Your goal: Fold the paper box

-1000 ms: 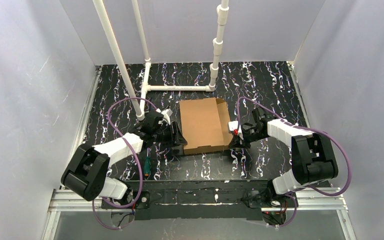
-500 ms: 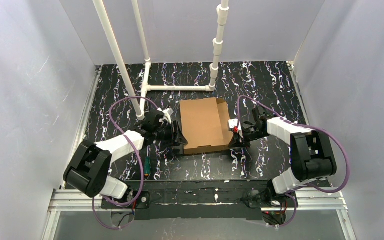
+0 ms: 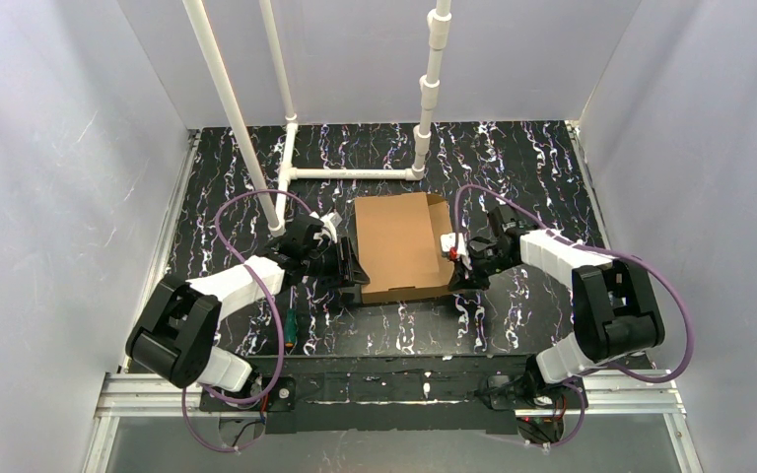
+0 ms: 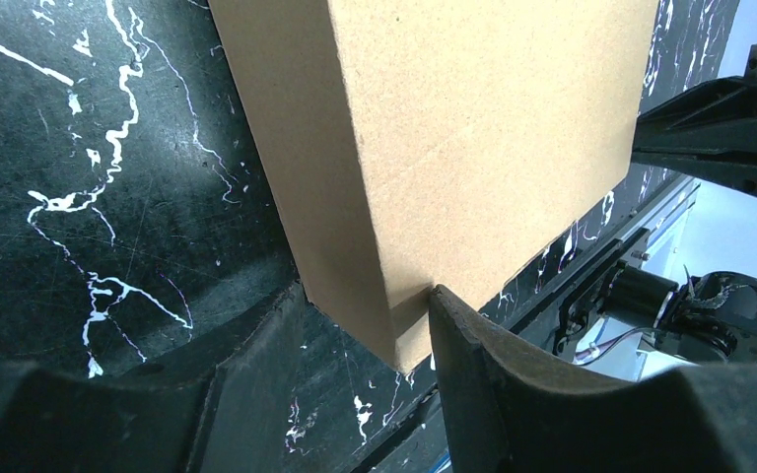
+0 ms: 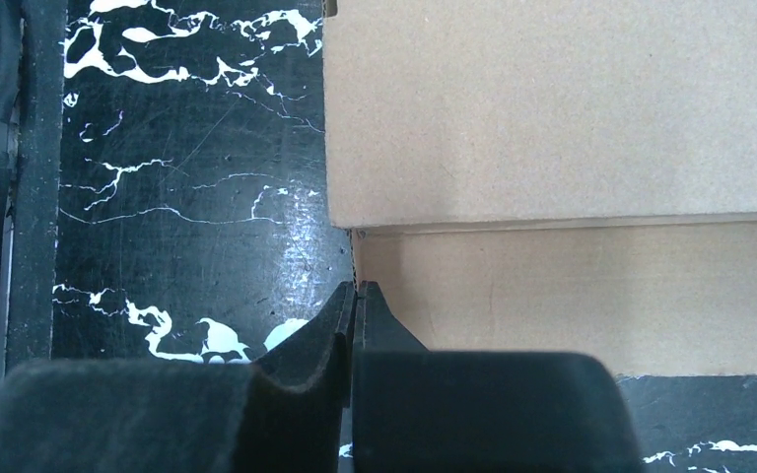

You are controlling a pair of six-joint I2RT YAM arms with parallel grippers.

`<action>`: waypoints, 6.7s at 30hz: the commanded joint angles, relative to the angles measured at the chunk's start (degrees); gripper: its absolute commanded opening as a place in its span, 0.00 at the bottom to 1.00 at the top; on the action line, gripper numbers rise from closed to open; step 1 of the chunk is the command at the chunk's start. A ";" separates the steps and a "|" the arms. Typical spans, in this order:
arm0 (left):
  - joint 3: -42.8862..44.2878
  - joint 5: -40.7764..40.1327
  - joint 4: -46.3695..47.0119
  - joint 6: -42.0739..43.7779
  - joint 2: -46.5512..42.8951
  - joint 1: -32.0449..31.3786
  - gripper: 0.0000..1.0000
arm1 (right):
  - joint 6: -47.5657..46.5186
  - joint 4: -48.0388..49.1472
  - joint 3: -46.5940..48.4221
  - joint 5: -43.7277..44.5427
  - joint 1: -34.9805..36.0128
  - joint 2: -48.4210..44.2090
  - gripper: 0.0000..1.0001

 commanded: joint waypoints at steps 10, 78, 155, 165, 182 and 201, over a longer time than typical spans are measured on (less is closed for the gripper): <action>0.08 -2.16 -3.47 1.35 1.96 -0.36 0.47 | 1.42 1.39 1.23 5.67 6.92 -4.79 0.01; -0.23 1.43 -0.05 0.24 2.07 -0.42 0.45 | 68.09 19.77 -1.20 2.86 0.59 1.37 0.01; 21.45 -6.75 -12.82 2.29 13.80 4.34 0.68 | 57.11 26.76 23.88 55.65 12.41 13.94 0.07; 8.25 -3.51 -16.70 0.50 -5.90 4.11 0.69 | 55.35 19.47 0.14 38.52 10.87 -9.37 0.09; 3.79 -9.59 0.24 -17.16 0.82 -12.58 0.58 | 66.45 18.46 3.37 29.07 11.31 -3.89 0.01; 1.31 -13.97 0.79 -20.80 -1.63 -14.20 0.60 | 63.29 22.77 3.51 43.98 4.64 -0.06 0.01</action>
